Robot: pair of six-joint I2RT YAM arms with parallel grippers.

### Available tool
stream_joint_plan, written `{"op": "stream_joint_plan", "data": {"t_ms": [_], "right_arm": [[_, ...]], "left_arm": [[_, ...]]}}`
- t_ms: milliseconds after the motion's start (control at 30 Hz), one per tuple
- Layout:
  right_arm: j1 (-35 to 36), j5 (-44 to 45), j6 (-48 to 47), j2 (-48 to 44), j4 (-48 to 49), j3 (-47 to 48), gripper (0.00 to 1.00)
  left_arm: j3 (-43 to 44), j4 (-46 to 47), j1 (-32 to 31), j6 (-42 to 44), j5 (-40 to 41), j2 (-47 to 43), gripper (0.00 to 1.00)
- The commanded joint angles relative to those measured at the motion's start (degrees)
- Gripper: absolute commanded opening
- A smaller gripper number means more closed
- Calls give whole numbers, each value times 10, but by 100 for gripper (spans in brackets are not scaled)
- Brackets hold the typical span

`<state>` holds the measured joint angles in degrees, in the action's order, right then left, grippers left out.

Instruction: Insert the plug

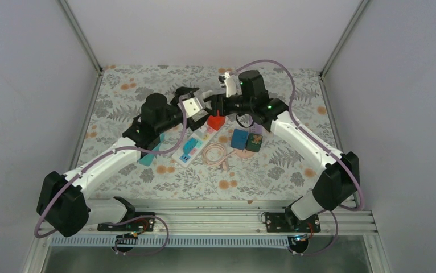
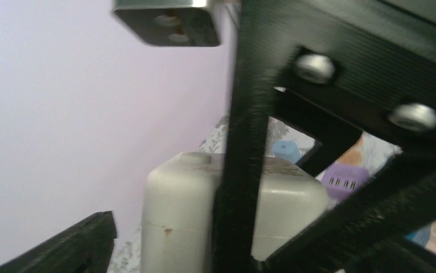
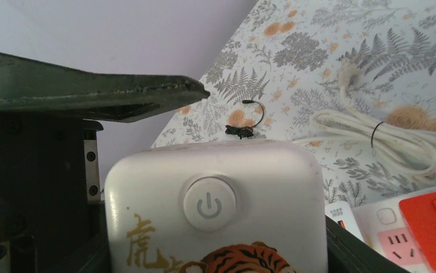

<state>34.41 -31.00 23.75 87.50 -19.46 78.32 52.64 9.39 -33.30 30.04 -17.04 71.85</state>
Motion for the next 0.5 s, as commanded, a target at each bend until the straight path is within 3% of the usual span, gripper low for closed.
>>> {"op": "stream_joint_plan", "data": {"t_ms": [0, 233, 367, 467], "right_arm": [[-14, 31, -52, 16, -37, 73, 32], [-68, 34, -150, 55, -113, 158, 33], [-96, 34, -191, 73, -128, 181, 33], [-116, 32, -216, 108, -145, 204, 31]], "left_arm": [[-8, 58, -3, -87, 54, -19, 100], [-17, 23, -1, -226, 245, -74, 100], [-6, -60, 4, -303, 354, -129, 100], [21, -161, 22, -366, 390, -166, 100]]}}
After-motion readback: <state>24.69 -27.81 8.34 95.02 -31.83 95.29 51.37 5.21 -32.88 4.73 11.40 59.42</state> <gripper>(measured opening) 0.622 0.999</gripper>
